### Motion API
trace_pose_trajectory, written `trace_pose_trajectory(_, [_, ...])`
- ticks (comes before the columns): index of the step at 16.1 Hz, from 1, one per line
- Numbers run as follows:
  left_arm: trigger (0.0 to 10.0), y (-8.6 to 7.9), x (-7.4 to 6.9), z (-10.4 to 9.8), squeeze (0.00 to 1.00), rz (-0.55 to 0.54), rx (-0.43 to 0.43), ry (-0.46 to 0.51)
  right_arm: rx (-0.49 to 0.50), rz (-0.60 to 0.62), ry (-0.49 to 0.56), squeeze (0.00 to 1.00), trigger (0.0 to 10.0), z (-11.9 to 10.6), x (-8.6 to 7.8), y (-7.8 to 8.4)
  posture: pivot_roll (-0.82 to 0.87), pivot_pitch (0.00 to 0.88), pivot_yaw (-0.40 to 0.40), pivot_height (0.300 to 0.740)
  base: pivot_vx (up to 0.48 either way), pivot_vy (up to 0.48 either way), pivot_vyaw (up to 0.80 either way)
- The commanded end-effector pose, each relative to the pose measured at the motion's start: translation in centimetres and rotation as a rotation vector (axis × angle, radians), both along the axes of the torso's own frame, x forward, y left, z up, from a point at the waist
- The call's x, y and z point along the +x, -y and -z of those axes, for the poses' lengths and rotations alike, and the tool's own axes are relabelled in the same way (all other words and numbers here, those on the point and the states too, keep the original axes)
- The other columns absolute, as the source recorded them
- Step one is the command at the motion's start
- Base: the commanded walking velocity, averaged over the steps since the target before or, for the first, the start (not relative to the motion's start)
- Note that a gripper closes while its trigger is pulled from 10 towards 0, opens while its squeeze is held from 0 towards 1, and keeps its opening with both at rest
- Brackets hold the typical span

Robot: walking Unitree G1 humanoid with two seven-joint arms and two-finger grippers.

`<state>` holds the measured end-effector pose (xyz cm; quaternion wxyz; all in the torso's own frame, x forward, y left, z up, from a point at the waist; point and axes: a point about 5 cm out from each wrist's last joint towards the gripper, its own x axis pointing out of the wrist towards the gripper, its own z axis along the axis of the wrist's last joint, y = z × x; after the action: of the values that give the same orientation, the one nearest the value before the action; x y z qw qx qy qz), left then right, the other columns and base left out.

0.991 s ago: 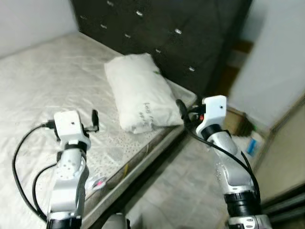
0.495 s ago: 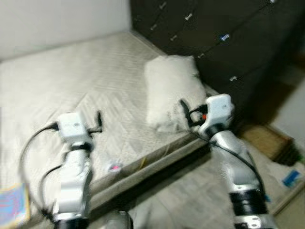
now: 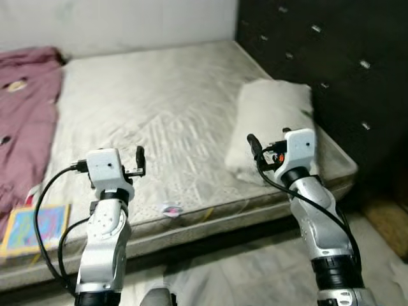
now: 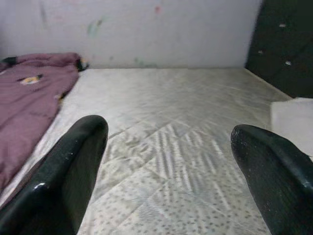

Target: Clean up the room

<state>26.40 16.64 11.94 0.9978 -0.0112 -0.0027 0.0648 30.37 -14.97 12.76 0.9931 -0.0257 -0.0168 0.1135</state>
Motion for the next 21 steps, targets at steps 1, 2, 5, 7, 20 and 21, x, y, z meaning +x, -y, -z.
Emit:
trace_pose_trajectory(1, [10.0, -0.62, -0.28, 0.05, 0.00, 0.006, -0.021, 0.008, 0.012, -0.021, 0.018, 0.00, 10.0, -0.46, 0.16, -0.72, 0.00, 0.000, -0.036, 0.740, 0.000, 0.000, 0.80])
trace_pose_trajectory(2, [10.0, -0.65, -0.32, -0.06, 0.00, 0.009, -0.019, 0.021, 0.012, -0.022, 0.019, 0.00, 10.0, -0.48, 0.15, -0.73, 0.00, 0.000, -0.036, 0.740, 0.000, 0.000, 0.80])
trace_pose_trajectory(5, [10.0, -0.62, -0.80, -0.18, 0.00, 0.007, 0.014, 0.012, 0.013, -0.024, 0.018, 0.00, 10.0, -0.42, 0.05, -0.70, 0.00, 0.000, -0.035, 0.740, 0.000, 0.000, 0.80])
trace_pose_trajectory(7, [10.0, -0.57, -0.88, -0.10, 0.00, 0.032, -0.011, 0.020, 0.020, -0.027, 0.019, 0.00, 10.0, -0.41, 0.05, -0.82, 0.00, 0.000, -0.033, 0.740, 0.000, 0.000, 0.80])
trace_pose_trajectory(20, [10.0, 0.12, -0.84, -0.29, 0.00, 0.108, -0.062, 0.036, 0.051, -0.028, 0.022, 0.00, 10.0, -0.46, -0.08, -0.83, 0.00, 0.000, -0.031, 0.740, 0.000, 0.000, 0.16])
trace_pose_trajectory(21, [10.0, 0.11, -0.84, -0.29, 0.00, 0.109, -0.063, 0.036, 0.050, -0.028, 0.022, 0.00, 10.0, -0.46, -0.07, -0.83, 0.00, 0.000, -0.031, 0.740, 0.247, 0.000, 0.00])
